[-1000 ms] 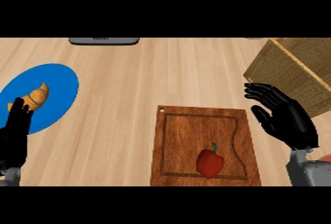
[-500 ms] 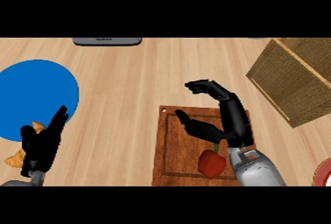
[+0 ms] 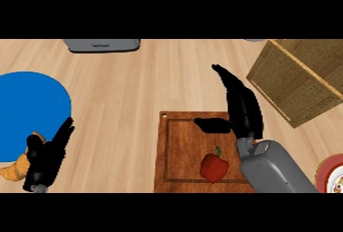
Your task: Pick the bell pepper from the cutting board and place it in the basket
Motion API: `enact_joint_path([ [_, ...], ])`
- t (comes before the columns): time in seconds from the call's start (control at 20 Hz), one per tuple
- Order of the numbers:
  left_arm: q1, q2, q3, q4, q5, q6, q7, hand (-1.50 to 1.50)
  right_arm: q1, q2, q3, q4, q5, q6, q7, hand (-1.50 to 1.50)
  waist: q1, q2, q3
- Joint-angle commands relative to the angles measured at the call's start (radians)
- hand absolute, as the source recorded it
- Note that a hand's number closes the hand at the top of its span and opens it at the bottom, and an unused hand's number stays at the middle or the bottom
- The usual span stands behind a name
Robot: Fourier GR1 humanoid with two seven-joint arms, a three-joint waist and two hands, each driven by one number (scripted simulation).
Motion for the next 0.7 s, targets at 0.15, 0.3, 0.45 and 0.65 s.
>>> enact_joint_path([
  [0.15,0.081,-0.023,-0.023,0.023,0.024,0.007,0.071,0.0,-0.167,-0.099,0.048,-0.142,0.105,0.366,0.393,-1.5,-0.016,-0.008,-0.017],
  [0.3,0.079,-0.021,-0.028,0.017,0.028,-0.014,0.075,0.0,-0.254,-0.09,0.037,-0.185,0.017,0.562,0.522,-1.5,-0.013,-0.002,-0.017],
  [0.45,0.081,-0.018,-0.011,0.011,0.028,0.002,0.078,0.0,-0.263,-0.064,0.03,-0.22,-0.098,0.714,0.636,-1.5,-0.02,0.002,-0.015],
  [0.65,0.111,-0.015,-0.016,-0.024,0.031,-0.006,0.077,0.0,-0.259,-0.08,0.003,-0.24,-0.211,0.819,0.718,-1.5,-0.02,0.003,-0.013],
])
